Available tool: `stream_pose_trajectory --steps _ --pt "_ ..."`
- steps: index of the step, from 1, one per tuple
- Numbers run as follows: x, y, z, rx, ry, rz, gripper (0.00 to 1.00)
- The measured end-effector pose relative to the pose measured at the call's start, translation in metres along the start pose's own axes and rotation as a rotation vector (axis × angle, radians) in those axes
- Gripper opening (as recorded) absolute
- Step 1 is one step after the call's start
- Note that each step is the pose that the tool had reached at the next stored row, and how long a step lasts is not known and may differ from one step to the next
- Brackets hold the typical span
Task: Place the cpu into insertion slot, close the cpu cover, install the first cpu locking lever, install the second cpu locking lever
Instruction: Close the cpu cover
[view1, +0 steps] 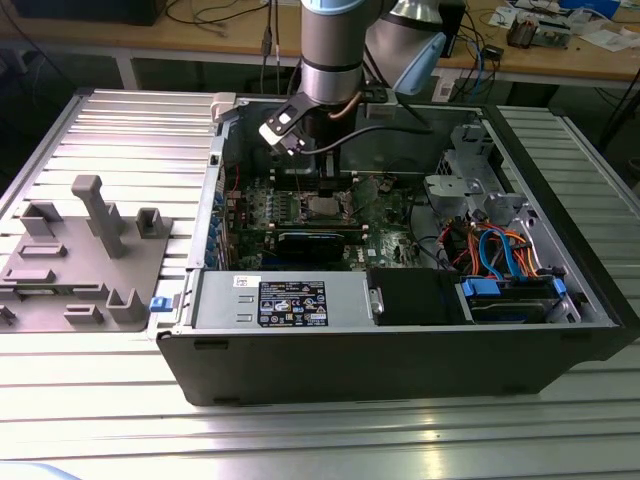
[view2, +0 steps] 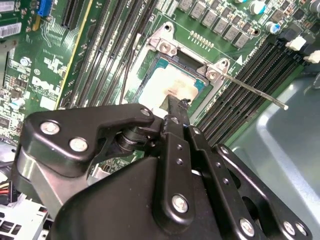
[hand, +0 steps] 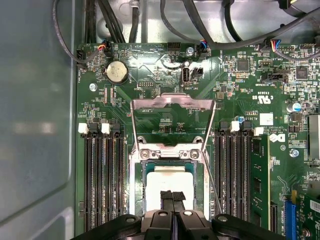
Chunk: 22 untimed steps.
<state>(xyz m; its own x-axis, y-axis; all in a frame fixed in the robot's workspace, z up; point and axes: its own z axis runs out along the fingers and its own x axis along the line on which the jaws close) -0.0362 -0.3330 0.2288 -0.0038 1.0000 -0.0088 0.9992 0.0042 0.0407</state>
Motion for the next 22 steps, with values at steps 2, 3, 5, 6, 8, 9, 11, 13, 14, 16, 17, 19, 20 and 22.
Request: stream_pose_trajectory --steps 2,3,5,6,8,9,11,13,14,16,17,19,20,22 --pt "0.0000 0.0007 0.0000 0.0037 -0.0002 0.000 0.11" --pt "0.0000 0.0017 0.0001 0.0067 -0.0002 0.000 0.11" --pt "0.0001 0.0030 0.0003 0.0126 -0.0009 0.000 0.11" --pt "0.0001 0.0034 0.0003 0.0143 -0.0020 0.000 0.11" --pt "0.0002 0.0045 0.0005 0.0195 -0.0030 0.000 0.11" --pt "0.0003 0.0052 0.0008 0.0239 -0.0042 0.000 0.11" --pt "0.0003 0.0059 0.0014 0.0317 -0.0069 0.000 0.11" --pt "0.0005 0.0066 0.0019 0.0405 -0.0094 -0.001 0.11" --pt "0.0004 0.0066 0.0019 0.0417 -0.0097 -0.001 0.11" --pt "0.0004 0.0066 0.0019 0.0421 -0.0096 0.000 0.11" --pt "0.0004 0.0067 0.0019 0.0421 -0.0095 -0.001 0.11" --pt "0.0004 0.0067 0.0019 0.0422 -0.0095 -0.001 0.11" --pt "0.0005 0.0067 0.0019 0.0421 -0.0093 -0.001 0.11" --pt "0.0005 0.0067 0.0012 0.0422 -0.0095 -0.001 0.11"
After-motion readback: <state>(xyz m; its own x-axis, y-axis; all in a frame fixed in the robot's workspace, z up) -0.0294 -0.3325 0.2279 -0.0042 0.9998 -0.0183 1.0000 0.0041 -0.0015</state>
